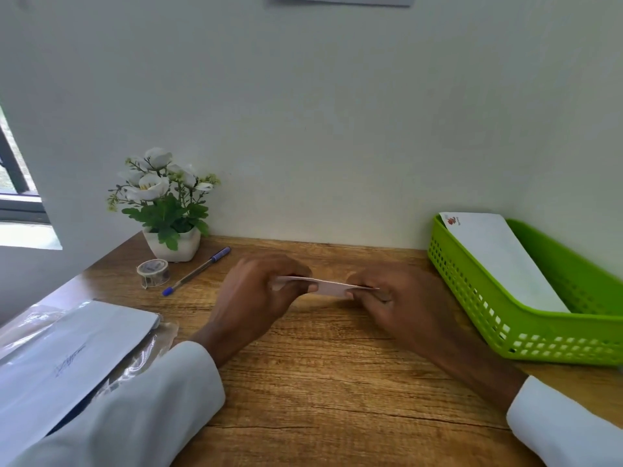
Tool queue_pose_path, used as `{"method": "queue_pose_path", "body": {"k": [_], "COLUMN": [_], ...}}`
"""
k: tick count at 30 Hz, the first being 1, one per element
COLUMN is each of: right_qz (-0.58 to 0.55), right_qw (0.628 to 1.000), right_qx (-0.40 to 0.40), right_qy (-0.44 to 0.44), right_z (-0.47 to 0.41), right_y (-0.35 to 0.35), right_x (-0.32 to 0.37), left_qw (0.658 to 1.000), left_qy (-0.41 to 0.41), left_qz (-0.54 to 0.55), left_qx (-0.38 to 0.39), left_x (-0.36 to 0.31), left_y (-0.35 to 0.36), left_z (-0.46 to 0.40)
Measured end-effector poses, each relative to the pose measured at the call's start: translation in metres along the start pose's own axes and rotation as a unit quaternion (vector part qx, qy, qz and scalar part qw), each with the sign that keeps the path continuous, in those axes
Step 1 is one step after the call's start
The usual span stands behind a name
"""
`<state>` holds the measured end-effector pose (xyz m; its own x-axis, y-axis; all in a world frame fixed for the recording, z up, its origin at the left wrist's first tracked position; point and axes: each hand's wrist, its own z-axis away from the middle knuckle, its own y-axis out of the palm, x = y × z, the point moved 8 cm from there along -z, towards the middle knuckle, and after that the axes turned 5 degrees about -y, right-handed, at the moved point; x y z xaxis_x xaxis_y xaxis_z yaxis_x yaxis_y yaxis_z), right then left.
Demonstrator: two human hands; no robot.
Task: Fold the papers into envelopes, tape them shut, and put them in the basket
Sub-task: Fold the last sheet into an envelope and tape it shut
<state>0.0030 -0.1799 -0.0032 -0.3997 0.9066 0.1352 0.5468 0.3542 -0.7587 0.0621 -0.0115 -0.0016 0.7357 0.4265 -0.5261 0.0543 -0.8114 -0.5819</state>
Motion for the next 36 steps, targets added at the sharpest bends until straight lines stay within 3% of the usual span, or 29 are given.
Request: {"method": "queue_pose_path", "body": {"k": [3,6,8,12,15,17,19,21,24,27,31,36], "right_qz": [-0.064,-0.194,-0.296,-0.497,-0.502,-0.457,-0.363,-0.226,-0.057,-0.040,-0.053,-0.024], "right_qw": [0.995,0.964,0.918,0.780,0.755,0.782,0.845,0.912,0.965,0.978,0.965,0.955], "right_qx": [-0.001,-0.028,-0.043,-0.029,-0.019,-0.007,0.004,0.010,0.058,0.120,0.203,0.260], "right_qy": [0.072,0.180,0.260,0.379,0.421,0.424,0.394,0.341,0.248,0.164,0.158,0.138], "right_z": [-0.001,0.000,0.004,0.022,0.034,0.038,0.037,0.030,0.024,0.023,0.030,0.034], "right_y": [-0.003,-0.005,-0.003,0.021,0.034,0.037,0.035,0.030,0.030,0.043,0.058,0.063], "right_x": [-0.017,-0.045,-0.059,-0.077,-0.085,-0.089,-0.090,-0.087,-0.065,-0.040,-0.033,-0.028], "left_qw": [0.991,0.967,0.942,0.895,0.898,0.927,0.950,0.951,0.956,0.953,0.936,0.898], "left_qy": [-0.090,-0.176,-0.222,-0.296,-0.338,-0.327,-0.300,-0.275,-0.221,-0.188,-0.150,-0.104], "left_qz": [0.104,0.182,0.251,0.334,0.283,0.182,0.039,-0.088,-0.139,-0.135,-0.126,-0.220], "left_qx": [0.005,0.001,-0.006,0.005,0.021,0.038,0.073,0.113,0.138,0.193,0.291,0.366], "left_x": [0.018,0.038,0.049,0.066,0.081,0.085,0.085,0.081,0.064,0.053,0.054,0.064], "left_y": [-0.001,-0.005,-0.006,0.002,0.004,0.002,0.002,0.006,0.014,0.030,0.057,0.070], "left_z": [-0.001,0.001,0.002,0.005,0.008,0.007,0.007,0.008,0.007,0.011,0.022,0.031]}}
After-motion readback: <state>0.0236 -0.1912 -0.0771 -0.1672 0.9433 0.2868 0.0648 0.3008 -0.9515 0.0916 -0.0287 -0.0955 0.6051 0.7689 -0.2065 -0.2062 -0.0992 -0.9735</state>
